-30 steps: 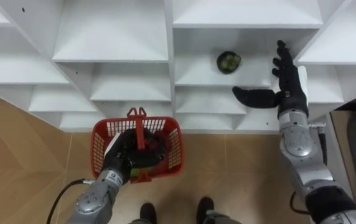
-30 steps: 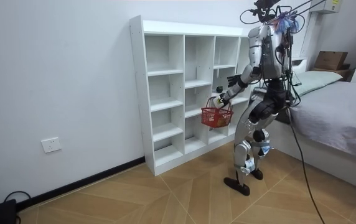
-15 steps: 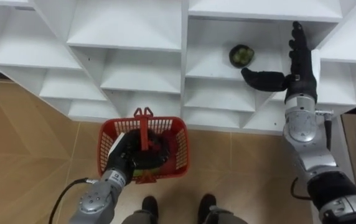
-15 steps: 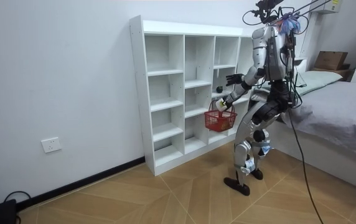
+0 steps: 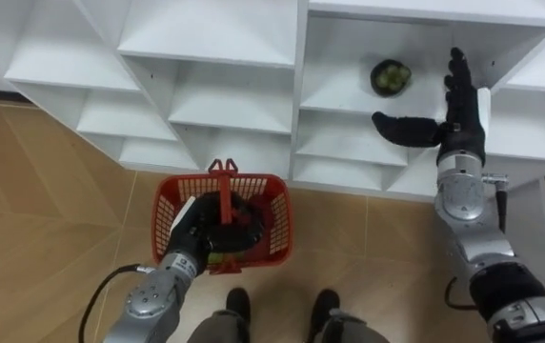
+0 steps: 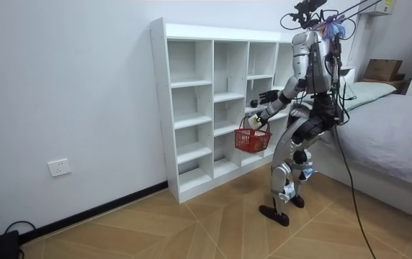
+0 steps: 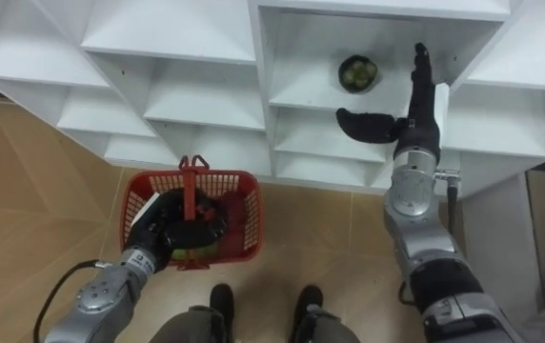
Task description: Collect fruits from the closet
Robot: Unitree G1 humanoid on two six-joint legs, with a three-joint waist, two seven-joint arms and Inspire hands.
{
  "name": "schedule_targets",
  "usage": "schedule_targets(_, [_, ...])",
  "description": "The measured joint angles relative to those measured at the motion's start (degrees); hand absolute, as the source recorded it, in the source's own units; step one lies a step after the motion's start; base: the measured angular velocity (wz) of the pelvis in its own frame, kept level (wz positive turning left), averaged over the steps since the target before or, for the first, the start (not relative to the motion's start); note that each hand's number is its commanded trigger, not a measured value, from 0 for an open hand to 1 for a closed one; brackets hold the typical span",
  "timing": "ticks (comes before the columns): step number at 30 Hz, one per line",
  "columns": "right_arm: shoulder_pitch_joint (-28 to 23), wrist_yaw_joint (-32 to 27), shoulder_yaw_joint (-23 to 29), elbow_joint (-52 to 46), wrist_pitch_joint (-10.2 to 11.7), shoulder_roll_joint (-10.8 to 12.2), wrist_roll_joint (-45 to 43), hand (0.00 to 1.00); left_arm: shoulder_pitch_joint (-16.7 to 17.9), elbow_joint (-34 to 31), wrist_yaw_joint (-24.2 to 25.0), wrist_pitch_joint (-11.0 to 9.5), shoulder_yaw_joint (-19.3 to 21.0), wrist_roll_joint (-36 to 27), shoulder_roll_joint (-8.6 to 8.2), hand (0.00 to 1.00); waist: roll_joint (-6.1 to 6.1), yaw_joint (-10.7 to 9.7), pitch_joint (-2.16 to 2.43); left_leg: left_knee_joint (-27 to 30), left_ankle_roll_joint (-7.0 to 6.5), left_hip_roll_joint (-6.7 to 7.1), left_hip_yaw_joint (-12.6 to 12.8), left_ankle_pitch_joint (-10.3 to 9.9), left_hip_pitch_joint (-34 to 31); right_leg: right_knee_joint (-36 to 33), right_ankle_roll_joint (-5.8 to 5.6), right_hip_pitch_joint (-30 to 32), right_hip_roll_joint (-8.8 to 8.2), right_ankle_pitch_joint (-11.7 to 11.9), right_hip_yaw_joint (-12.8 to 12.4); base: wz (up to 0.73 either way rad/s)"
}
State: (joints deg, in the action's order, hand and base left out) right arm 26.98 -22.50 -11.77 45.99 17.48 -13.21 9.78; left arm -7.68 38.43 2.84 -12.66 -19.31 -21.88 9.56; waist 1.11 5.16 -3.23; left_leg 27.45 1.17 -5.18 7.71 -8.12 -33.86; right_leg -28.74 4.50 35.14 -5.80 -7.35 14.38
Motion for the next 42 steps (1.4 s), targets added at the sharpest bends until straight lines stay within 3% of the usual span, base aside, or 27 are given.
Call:
schedule_targets(10, [0.12, 3.28, -0.93, 0.01, -1.04, 2.35, 0.03, 0.0, -1.52, 2.2, 0.09, 1.73, -0.14, -0.02, -1.53, 1.0, 0.01, -0.07, 0.0, 0.25, -0.11, 0.08, 0.08, -0.07, 0.01, -0.27, -0.06, 0.02, -0.1, -0.11, -0.11, 0.0])
schedule_targets(21, [0.41, 5.16, -1.05, 0.07, -2.17, 2.45, 0.11, 0.0, -1.54, 2.85, 0.24, 1.91, -1.32, 0.01, -2.16, 1.0, -0.01, 0.01, 0.0, 0.22, 0.0, 0.04, 0.16, -0.03, 0.37, -1.0, -0.05, 0.04, -0.19, -0.54, -0.2, 0.0])
schedule_targets(30, [0.89, 3.72, -0.39, 0.34, -2.16, 1.96, 0.42, 0.0, -1.49, 2.78, 0.17, 2.06, -1.31, 0.0, -2.01, 1.0, 0.0, 0.02, 0.0, 0.22, 0.12, 0.05, 0.01, 0.05, 0.35, -1.18, -0.16, 0.13, -0.19, -0.73, -0.2, 0.0])
schedule_targets(35, [1.99, 1.52, -0.31, 0.44, -2.08, -0.07, 0.46, 0.0, -1.5, 2.78, 0.11, 2.06, -1.09, 0.0, -1.84, 1.0, 0.0, 0.05, 0.0, 0.23, 0.12, 0.07, -0.08, 0.06, 0.35, -1.17, 0.35, 0.12, -0.18, -0.42, -0.2, 0.0])
schedule_targets(42, [2.32, -0.47, -0.31, 0.5, -2.03, -0.61, 0.58, 0.0, -1.5, 2.78, 0.07, 2.06, -1.11, 0.04, -1.88, 1.0, 0.0, 0.04, 0.0, 0.27, 0.13, 0.03, -0.07, 0.06, 0.36, -1.17, 0.39, 0.11, -0.17, -0.39, -0.19, 0.0])
